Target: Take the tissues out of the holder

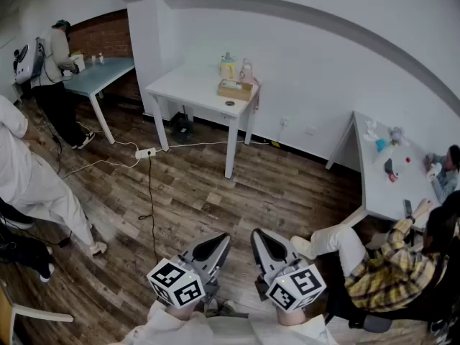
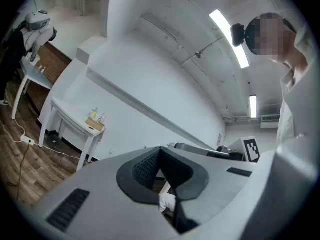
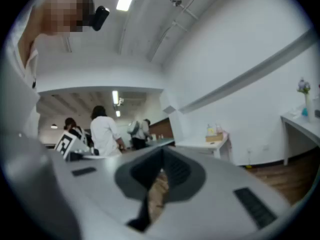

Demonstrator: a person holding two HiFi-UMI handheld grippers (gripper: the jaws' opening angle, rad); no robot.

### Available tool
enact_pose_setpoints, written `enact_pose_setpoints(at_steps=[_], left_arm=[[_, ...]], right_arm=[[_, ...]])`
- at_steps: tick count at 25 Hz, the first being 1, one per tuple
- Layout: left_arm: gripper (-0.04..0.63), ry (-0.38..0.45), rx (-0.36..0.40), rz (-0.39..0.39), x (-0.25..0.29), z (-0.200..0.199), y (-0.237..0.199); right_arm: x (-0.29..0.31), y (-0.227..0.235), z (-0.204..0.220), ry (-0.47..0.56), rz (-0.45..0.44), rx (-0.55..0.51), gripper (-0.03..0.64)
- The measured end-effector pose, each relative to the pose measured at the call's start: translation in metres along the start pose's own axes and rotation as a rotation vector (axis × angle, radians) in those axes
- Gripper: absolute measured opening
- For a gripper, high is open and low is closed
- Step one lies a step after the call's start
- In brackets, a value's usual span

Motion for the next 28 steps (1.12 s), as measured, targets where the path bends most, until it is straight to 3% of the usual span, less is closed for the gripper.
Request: enact_pose_setpoints(at_steps=[6,12,22,28], left_arm=[[0.012,0.011,0.000,-0.003,-0.002,0.000,-0.004],[0.012,0.020,-0.010,0.001,-0.001,0.001,-0.003],[0.012,0.007,-0.014,-0.007,0.005,0.003,0.007],[0.012,0.069,-0.001,-0.040,0.009,0.007,0.006]], right_arm=[[0.006,-0.013,0.006,-0.005,-0.047,0.029,0.012],[0.000,-0.006,-0.002,0.009,-0.016,-0.003,0.011],[-0.003,0.009,0.003,-0.023,-0.021,0.084,0.012],[-0.004,0.011,0.006,-0.036,-0.055,0.050,0.012]])
Point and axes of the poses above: the fingertips, and each gripper's own axes: x forward along the fingers, y to its right, z out of its underside, the point moved 8 cm from there along -x, backward along the fingers, and after that the axes turned 2 degrees about x, right-handed, at the moved point
